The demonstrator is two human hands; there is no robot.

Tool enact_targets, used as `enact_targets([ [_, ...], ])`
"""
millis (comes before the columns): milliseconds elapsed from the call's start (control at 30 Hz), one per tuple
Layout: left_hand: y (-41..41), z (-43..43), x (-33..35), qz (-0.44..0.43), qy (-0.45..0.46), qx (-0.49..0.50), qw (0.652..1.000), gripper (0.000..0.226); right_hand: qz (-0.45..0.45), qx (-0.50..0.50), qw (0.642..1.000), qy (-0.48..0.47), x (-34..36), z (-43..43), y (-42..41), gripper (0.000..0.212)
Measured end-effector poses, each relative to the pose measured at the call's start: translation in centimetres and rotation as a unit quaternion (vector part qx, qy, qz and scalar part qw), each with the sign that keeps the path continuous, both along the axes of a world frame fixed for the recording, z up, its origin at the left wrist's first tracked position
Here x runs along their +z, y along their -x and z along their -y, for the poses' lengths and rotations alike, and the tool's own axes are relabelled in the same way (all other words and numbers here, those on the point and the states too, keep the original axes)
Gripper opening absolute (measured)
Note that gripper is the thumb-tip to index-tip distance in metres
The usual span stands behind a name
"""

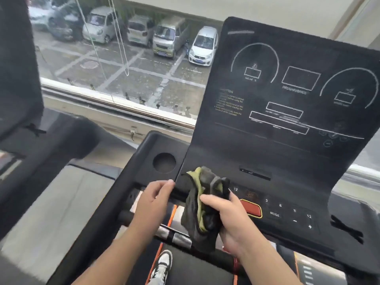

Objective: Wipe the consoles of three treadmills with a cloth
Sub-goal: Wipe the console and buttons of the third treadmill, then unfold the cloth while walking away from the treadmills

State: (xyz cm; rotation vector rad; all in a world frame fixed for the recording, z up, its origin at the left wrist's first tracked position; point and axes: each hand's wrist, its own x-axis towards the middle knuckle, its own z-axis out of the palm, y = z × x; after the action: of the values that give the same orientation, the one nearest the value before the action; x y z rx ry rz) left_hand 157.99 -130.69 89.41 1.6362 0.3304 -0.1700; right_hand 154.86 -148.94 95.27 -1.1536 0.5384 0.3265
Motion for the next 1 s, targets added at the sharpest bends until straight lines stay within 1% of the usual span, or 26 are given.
enact_targets([
  [33,1.6,0.3,0.9,-0.009,0.025,0.01,1.0,0.027,0.008,0.022,1.0,-0.001,0.0,-0.2,0.4,0.03],
  [100,5.0,0.6,1.8,-0.054,0.102,0.005,0.993,0.038,0.015,0.081,0.996,-0.018,-0.4,-0.7,1.5,0.032],
  [133,7.0,0.7,2.1,-0.06,0.124,0.012,0.99,0.045,0.018,0.117,0.992,-0.032,-0.7,-1.2,2.2,0.033],
  [233,13.4,-0.1,1.9,-0.039,0.109,0.058,0.992,0.059,0.015,0.229,0.971,-0.065,-1.2,-3.5,4.6,0.039],
  [300,17.8,-1.3,1.9,-0.05,0.119,0.122,0.984,0.058,0.002,0.298,0.951,-0.088,-1.8,-5.6,6.7,0.045],
  [400,24.1,-3.5,2.2,-0.069,0.134,0.202,0.968,0.037,-0.013,0.401,0.912,-0.089,-2.3,-9.1,10.3,0.044],
  [433,26.0,-4.2,2.3,-0.065,0.133,0.217,0.965,0.034,-0.012,0.434,0.897,-0.081,-2.3,-10.2,11.5,0.045],
  [533,31.4,-6.2,2.5,-0.048,0.12,0.268,0.955,0.042,0.022,0.54,0.84,-0.05,-1.9,-13.7,15.1,0.052],
  [600,35.2,-7.0,2.1,-0.04,0.123,0.313,0.941,0.043,0.051,0.598,0.799,-0.012,-1.9,-16.3,17.9,0.053],
  [700,41.4,-7.9,1.4,-0.021,0.148,0.393,0.907,0.039,0.059,0.648,0.759,0.028,-2.6,-20.2,22.8,0.055],
  [800,48.4,-9.5,0.7,-0.011,0.159,0.481,0.862,0.035,0.054,0.696,0.715,0.044,-3.2,-24.7,29.2,0.047],
  [933,58.2,-11.1,-0.8,-0.009,0.202,0.599,0.774,0.022,0.058,0.751,0.654,0.07,-4.2,-30.0,39.5,0.047],
  [1000,63.1,-12.0,-1.5,-0.016,0.206,0.648,0.733,0.018,0.061,0.777,0.621,0.082,-4.5,-32.4,44.5,0.048],
])
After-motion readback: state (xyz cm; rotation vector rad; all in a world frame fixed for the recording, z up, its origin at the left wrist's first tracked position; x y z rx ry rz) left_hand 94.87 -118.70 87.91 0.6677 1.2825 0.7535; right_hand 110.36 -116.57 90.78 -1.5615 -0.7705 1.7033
